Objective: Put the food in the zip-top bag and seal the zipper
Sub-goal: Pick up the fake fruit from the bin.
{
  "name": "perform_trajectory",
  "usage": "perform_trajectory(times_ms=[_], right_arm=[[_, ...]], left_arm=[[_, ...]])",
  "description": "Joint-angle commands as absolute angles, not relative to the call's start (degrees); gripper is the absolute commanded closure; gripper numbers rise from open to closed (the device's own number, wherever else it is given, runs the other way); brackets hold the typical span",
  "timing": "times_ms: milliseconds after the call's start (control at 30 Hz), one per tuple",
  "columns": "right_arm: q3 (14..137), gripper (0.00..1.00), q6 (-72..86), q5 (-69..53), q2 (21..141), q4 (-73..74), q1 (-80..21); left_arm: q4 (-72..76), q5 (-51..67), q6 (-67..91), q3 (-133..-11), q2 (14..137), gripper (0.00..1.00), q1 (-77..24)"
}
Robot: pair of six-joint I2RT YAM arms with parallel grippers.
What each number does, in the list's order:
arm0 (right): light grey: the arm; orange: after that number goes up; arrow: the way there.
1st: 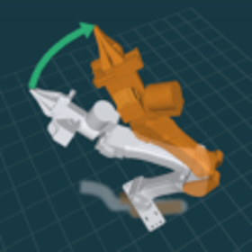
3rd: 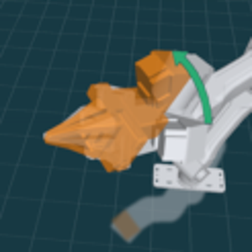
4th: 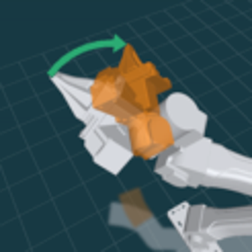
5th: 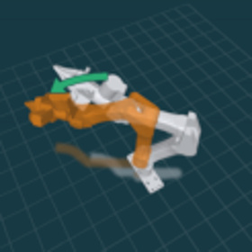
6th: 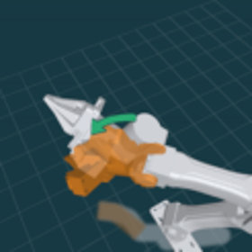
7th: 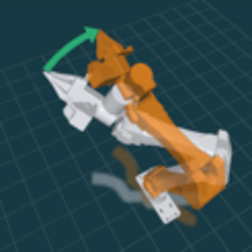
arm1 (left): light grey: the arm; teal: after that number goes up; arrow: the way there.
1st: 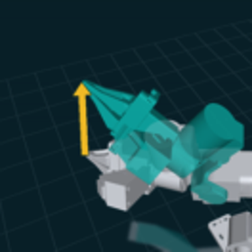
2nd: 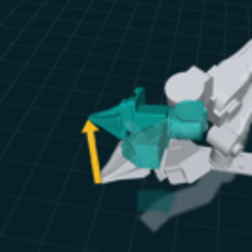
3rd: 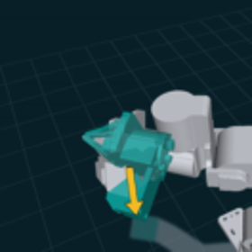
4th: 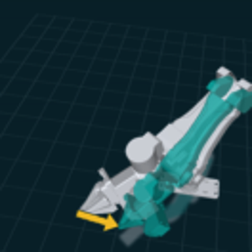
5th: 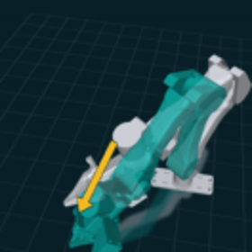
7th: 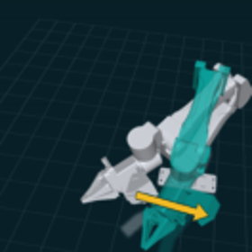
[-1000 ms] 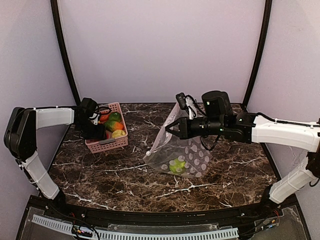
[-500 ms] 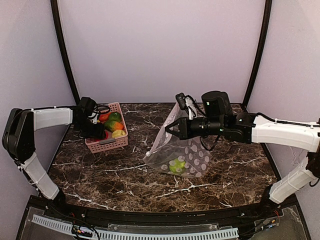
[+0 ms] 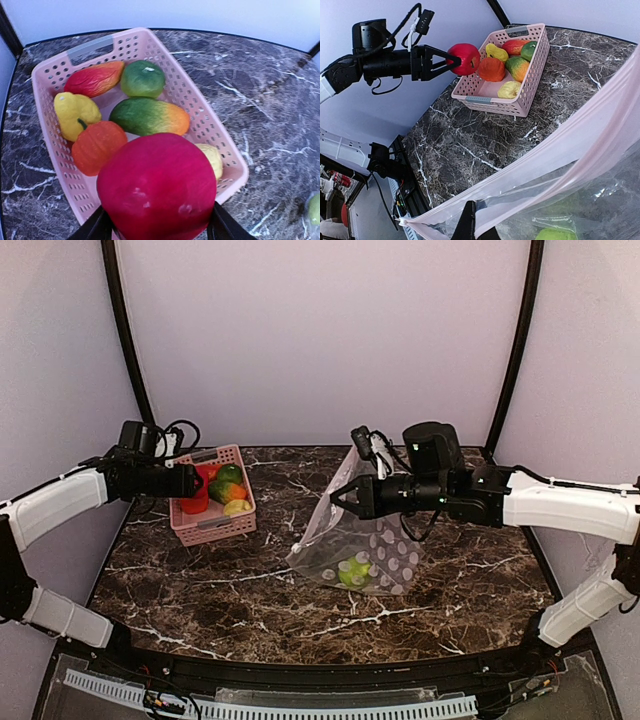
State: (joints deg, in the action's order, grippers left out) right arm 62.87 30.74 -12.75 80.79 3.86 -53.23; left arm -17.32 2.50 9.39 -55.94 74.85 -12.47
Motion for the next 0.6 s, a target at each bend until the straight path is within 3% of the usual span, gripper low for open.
perform_trajectory(times_ms=[0, 100, 400, 567], right_arm=[[64.3, 1.0, 30.3, -11.9, 81.7, 4.4, -53.9], [65.2, 1.0, 28.7, -12.3, 81.4, 6.4, -54.2], [69.2, 1.0, 19.5, -18.3, 78.4, 16.7, -54.4], [81.5, 1.0, 11.5, -23.2, 82.9, 26.5, -54.4]], left_arm=[[-11.4, 15.4, 7.9, -53.1, 69.5, 0.4, -12.2], [-9.1, 25.5, 8.1, -52.4, 67.7, 0.41, -13.9], [-1.2, 38.2, 17.7, -54.0, 65.1, 0.42, -24.6], [2.1, 42.0, 25.7, -57.1, 64.0, 0.43, -25.8]])
